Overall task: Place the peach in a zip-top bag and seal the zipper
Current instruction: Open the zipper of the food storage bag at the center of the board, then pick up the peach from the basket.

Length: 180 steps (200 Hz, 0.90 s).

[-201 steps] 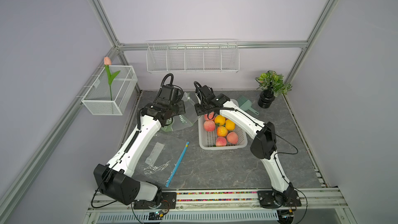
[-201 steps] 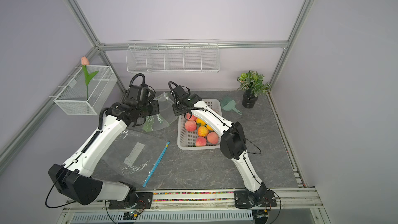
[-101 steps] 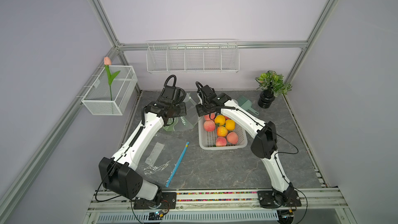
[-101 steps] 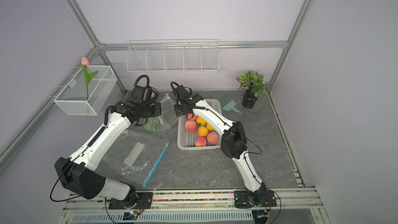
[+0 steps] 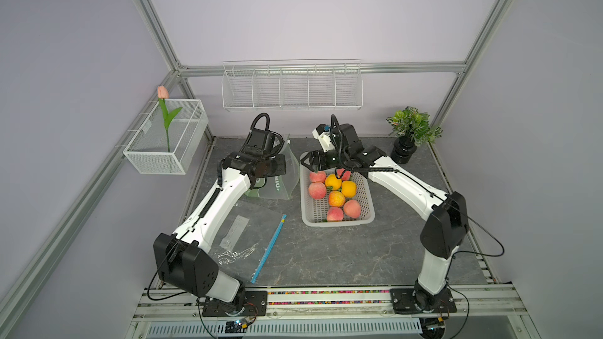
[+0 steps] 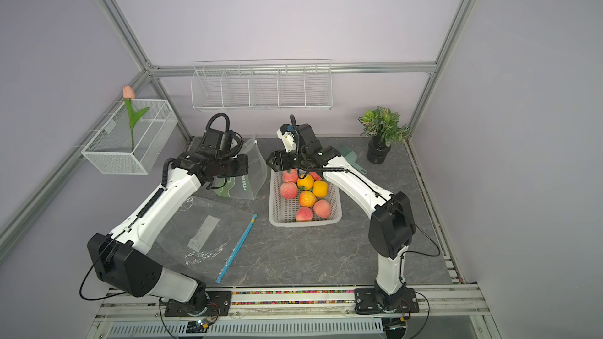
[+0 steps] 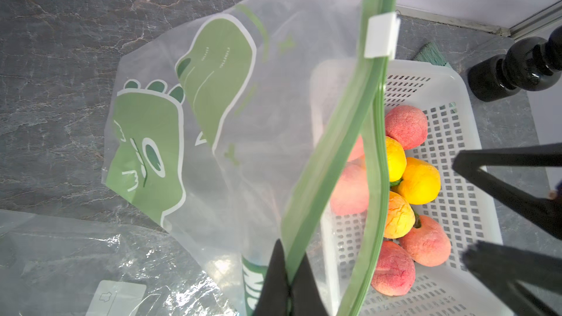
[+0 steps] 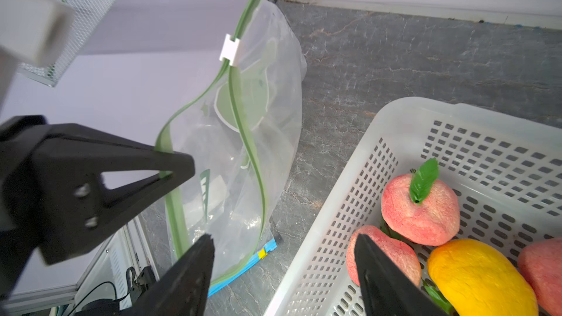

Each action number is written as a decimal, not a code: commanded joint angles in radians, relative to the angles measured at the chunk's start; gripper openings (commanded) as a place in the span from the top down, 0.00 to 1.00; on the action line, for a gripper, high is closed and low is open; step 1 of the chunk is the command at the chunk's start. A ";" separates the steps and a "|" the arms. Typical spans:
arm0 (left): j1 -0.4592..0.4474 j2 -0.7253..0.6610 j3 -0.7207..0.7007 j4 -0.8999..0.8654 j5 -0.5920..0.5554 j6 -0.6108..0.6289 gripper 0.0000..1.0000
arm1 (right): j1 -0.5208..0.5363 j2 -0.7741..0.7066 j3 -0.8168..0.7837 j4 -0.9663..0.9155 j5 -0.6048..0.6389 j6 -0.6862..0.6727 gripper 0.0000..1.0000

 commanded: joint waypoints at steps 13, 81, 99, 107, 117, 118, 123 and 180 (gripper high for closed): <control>0.006 0.001 0.036 -0.007 0.028 -0.007 1.00 | -0.006 -0.015 -0.065 -0.061 0.142 -0.037 0.24; 0.005 -0.013 0.035 -0.004 0.045 -0.004 1.00 | -0.004 0.107 -0.062 -0.209 0.154 -0.117 0.20; 0.005 -0.013 0.034 -0.005 0.048 -0.003 1.00 | 0.002 0.146 -0.031 -0.244 0.178 -0.130 0.16; 0.005 -0.013 0.034 -0.005 0.050 -0.002 1.00 | 0.005 0.167 -0.016 -0.260 0.188 -0.138 0.15; 0.005 -0.013 0.034 -0.007 0.051 0.000 1.00 | 0.010 0.193 0.008 -0.286 0.198 -0.144 0.14; 0.005 -0.013 0.034 -0.007 0.051 0.000 1.00 | 0.010 0.196 0.010 -0.287 0.198 -0.145 0.14; 0.005 -0.013 0.033 -0.006 0.051 0.001 1.00 | 0.011 0.209 0.021 -0.299 0.201 -0.148 0.14; 0.005 -0.013 0.031 -0.005 0.059 0.000 1.00 | 0.022 0.293 0.082 -0.312 0.248 -0.120 0.13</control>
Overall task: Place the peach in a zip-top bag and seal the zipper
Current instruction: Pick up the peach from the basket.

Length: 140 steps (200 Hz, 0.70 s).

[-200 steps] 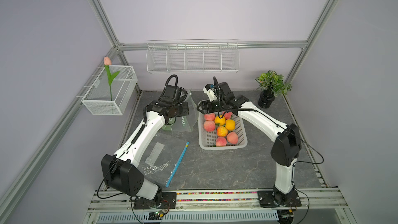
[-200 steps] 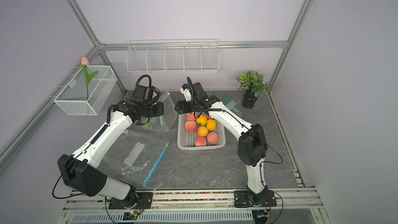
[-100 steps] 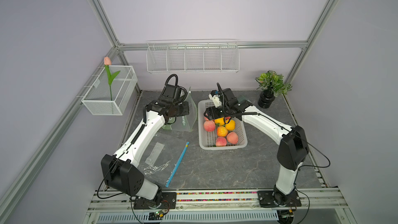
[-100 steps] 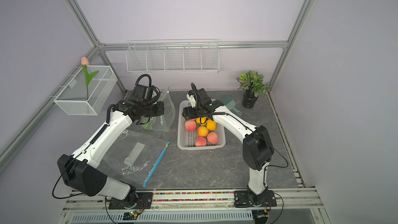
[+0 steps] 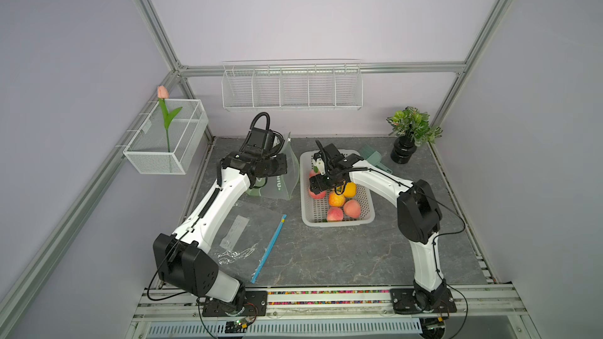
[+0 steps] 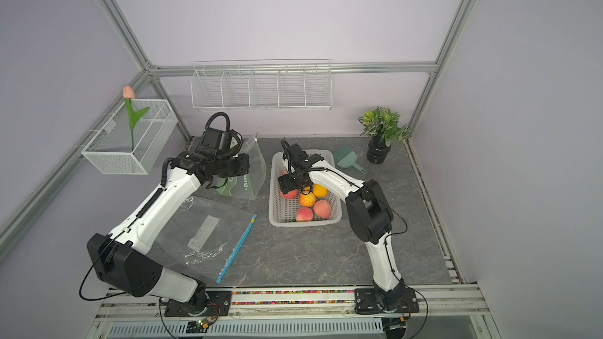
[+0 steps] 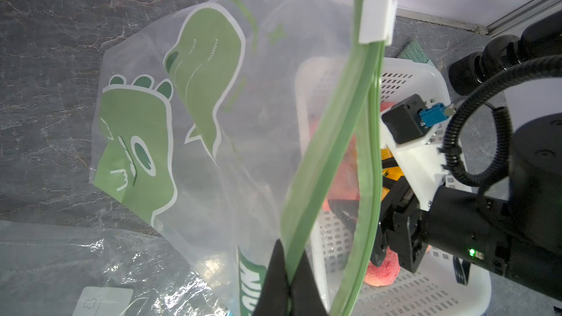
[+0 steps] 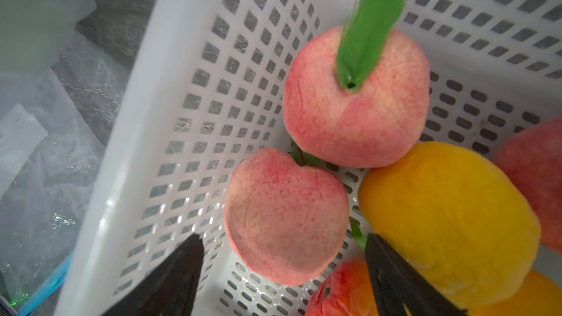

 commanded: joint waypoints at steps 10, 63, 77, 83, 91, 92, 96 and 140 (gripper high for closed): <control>0.005 -0.012 0.020 -0.006 0.013 0.003 1.00 | 0.010 0.032 0.042 -0.031 0.034 0.016 0.13; 0.005 -0.015 0.020 -0.007 0.008 0.008 1.00 | 0.017 0.104 0.089 -0.062 0.026 0.029 0.14; 0.005 -0.014 0.022 -0.006 0.010 0.007 1.00 | 0.017 0.109 0.092 -0.071 0.028 0.030 0.16; 0.006 -0.014 0.021 -0.005 0.010 0.007 1.00 | 0.018 0.108 0.091 -0.071 0.027 0.029 0.16; 0.005 -0.014 0.023 -0.004 0.010 0.007 1.00 | 0.017 0.105 0.090 -0.072 0.028 0.031 0.18; 0.006 -0.014 0.023 -0.003 0.010 0.007 1.00 | 0.018 0.105 0.090 -0.072 0.028 0.031 0.19; 0.005 -0.013 0.022 -0.003 0.009 0.006 1.00 | 0.018 0.103 0.089 -0.071 0.028 0.032 0.20; 0.005 -0.014 0.020 0.007 0.012 -0.010 1.00 | -0.013 -0.013 -0.006 0.050 -0.057 0.096 0.27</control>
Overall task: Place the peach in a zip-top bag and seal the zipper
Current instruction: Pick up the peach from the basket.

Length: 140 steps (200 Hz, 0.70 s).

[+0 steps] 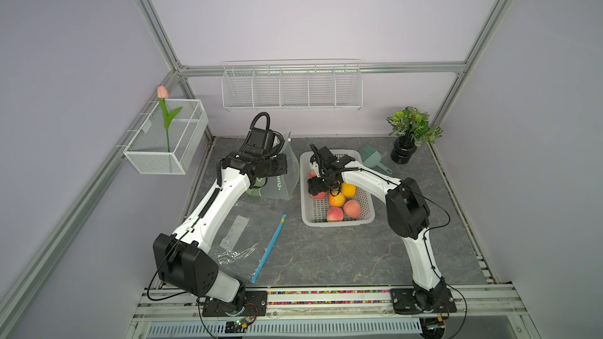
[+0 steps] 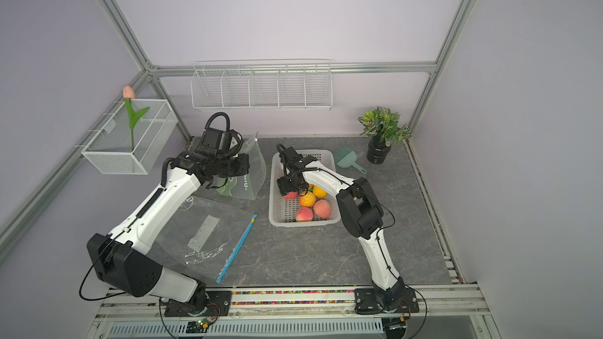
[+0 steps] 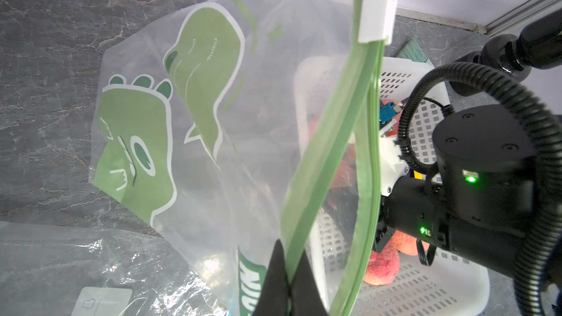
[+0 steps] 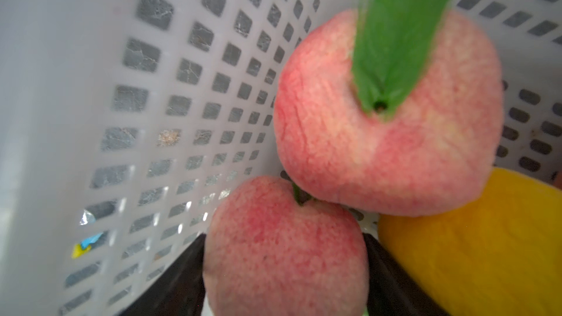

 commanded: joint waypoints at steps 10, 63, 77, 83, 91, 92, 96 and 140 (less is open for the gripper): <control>0.005 -0.017 0.019 0.013 0.007 -0.018 1.00 | -0.034 -0.150 -0.109 0.121 -0.101 0.088 0.27; 0.005 -0.012 0.006 0.037 0.007 -0.048 1.00 | -0.089 -0.380 -0.277 0.307 -0.187 0.159 0.28; 0.005 -0.008 0.007 0.038 0.015 -0.050 1.00 | -0.093 -0.424 -0.296 0.324 -0.196 0.164 0.28; 0.006 -0.008 0.006 0.039 0.020 -0.053 1.00 | -0.094 -0.437 -0.297 0.325 -0.208 0.161 0.28; 0.005 -0.008 0.007 0.042 0.027 -0.059 1.00 | -0.095 -0.456 -0.299 0.332 -0.230 0.155 0.28; 0.005 -0.008 0.007 0.042 0.027 -0.060 1.00 | -0.095 -0.458 -0.299 0.334 -0.232 0.155 0.28; 0.005 -0.008 0.007 0.045 0.031 -0.062 1.00 | -0.093 -0.466 -0.300 0.341 -0.247 0.154 0.28; 0.006 -0.003 0.003 0.065 0.068 -0.075 1.00 | -0.066 -0.527 -0.316 0.463 -0.411 0.146 0.29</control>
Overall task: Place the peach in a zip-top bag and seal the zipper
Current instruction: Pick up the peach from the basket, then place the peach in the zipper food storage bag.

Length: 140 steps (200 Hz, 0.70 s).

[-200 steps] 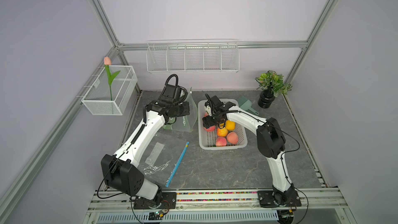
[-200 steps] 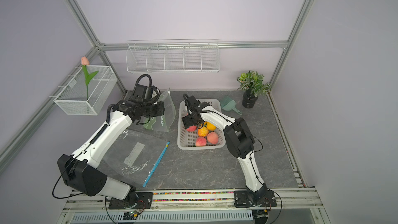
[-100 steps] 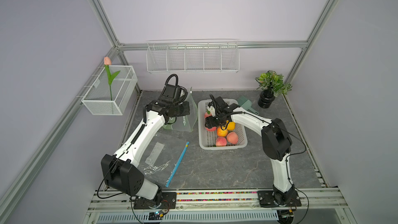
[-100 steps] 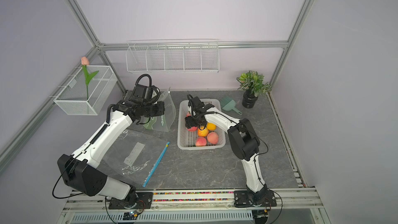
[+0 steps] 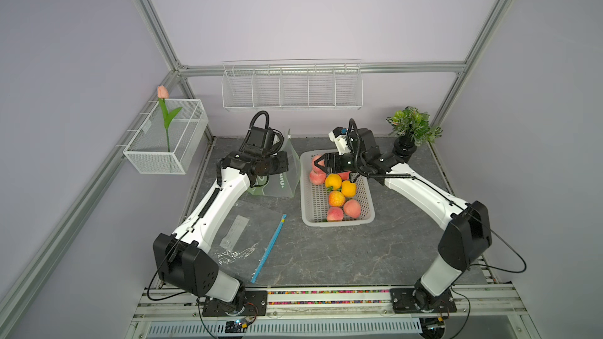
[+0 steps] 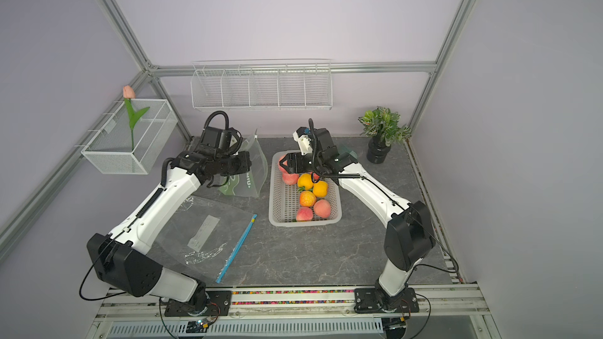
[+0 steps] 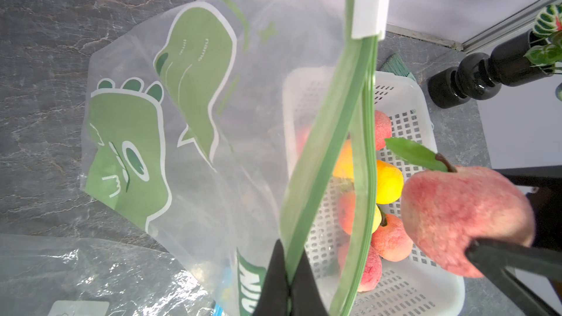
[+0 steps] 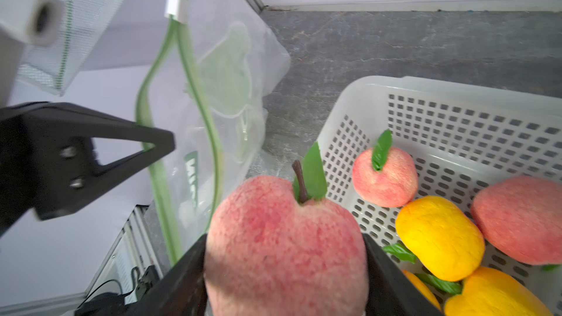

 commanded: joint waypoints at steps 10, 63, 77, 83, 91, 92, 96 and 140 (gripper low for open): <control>0.005 0.000 0.003 0.020 0.025 -0.029 1.00 | 0.038 -0.033 -0.014 0.102 -0.134 0.011 0.29; 0.005 0.025 0.033 0.000 0.048 -0.021 1.00 | 0.090 0.019 0.040 0.133 -0.165 0.026 0.29; 0.005 0.026 0.037 0.002 0.062 -0.018 1.00 | 0.098 0.050 0.069 0.127 -0.160 0.028 0.29; 0.006 0.025 0.040 0.002 0.066 -0.017 1.00 | 0.103 0.065 0.082 0.120 -0.151 0.027 0.29; 0.005 0.026 0.042 0.000 0.073 -0.013 1.00 | 0.106 0.084 0.100 0.103 -0.124 0.026 0.29; 0.005 0.026 0.042 0.000 0.074 -0.012 1.00 | 0.106 0.086 0.103 0.101 -0.120 0.026 0.29; 0.005 0.026 0.043 -0.001 0.077 -0.011 1.00 | 0.108 0.096 0.113 0.093 -0.111 0.026 0.29; 0.006 0.011 0.050 0.004 0.125 -0.005 1.00 | 0.112 0.207 0.238 -0.055 0.062 0.015 0.29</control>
